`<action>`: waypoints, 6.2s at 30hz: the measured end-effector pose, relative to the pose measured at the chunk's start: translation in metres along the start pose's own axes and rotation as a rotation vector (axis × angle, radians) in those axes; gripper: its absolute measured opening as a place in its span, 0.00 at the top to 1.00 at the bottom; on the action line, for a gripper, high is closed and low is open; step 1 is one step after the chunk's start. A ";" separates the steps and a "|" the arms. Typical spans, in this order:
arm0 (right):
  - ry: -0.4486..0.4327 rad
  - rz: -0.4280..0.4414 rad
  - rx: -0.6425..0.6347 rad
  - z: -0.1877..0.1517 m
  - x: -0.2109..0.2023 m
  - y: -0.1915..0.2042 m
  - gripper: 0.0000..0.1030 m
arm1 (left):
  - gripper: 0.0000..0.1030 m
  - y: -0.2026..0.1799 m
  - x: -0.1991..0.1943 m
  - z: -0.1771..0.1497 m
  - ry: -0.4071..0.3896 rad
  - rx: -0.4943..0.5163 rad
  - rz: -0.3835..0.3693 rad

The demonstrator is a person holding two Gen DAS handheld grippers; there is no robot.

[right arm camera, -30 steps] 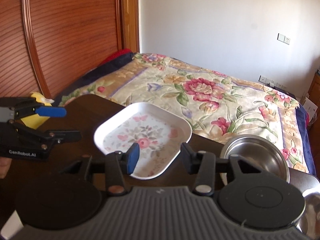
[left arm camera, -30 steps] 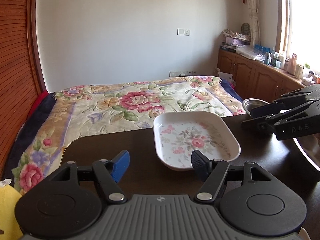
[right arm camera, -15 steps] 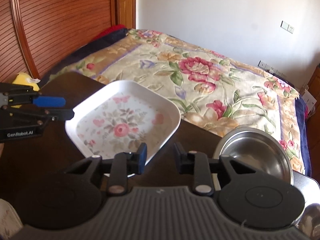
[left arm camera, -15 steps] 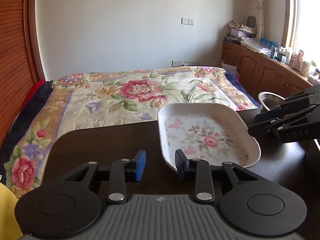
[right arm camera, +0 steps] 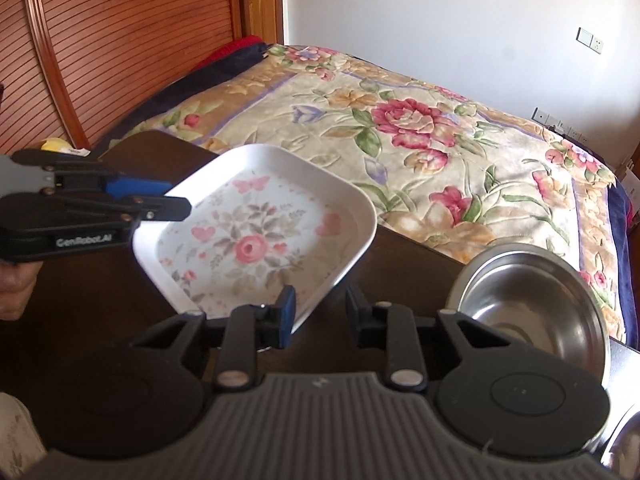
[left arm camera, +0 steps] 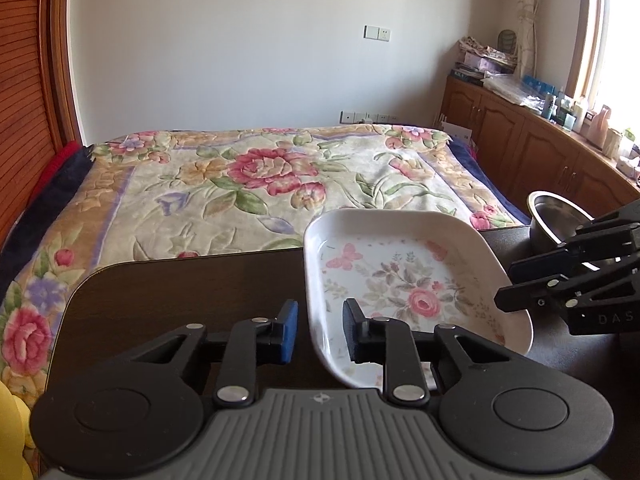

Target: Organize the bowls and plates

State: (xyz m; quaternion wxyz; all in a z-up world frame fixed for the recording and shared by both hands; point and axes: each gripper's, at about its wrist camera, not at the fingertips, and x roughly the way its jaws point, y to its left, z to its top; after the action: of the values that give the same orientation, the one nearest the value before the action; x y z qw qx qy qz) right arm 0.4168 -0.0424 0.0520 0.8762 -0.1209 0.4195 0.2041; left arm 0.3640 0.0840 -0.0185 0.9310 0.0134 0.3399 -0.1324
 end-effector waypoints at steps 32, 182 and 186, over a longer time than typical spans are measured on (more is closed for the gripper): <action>-0.012 0.026 -0.017 0.003 -0.012 0.012 0.83 | 0.91 0.011 -0.023 -0.011 0.029 -0.089 -0.006; -0.436 -0.013 0.094 -0.193 -0.189 0.044 0.84 | 0.58 -0.105 -0.222 -0.151 -0.151 0.033 -0.014; -0.482 -0.066 0.100 -0.198 -0.199 0.027 0.84 | 0.56 -0.124 -0.210 -0.139 -0.152 0.046 -0.045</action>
State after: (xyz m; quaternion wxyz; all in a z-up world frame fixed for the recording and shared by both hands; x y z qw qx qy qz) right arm 0.1563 -0.1454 0.0849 0.9620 -0.0387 0.2040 0.1774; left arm 0.0906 0.0303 0.0159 0.9504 0.0171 0.2652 -0.1618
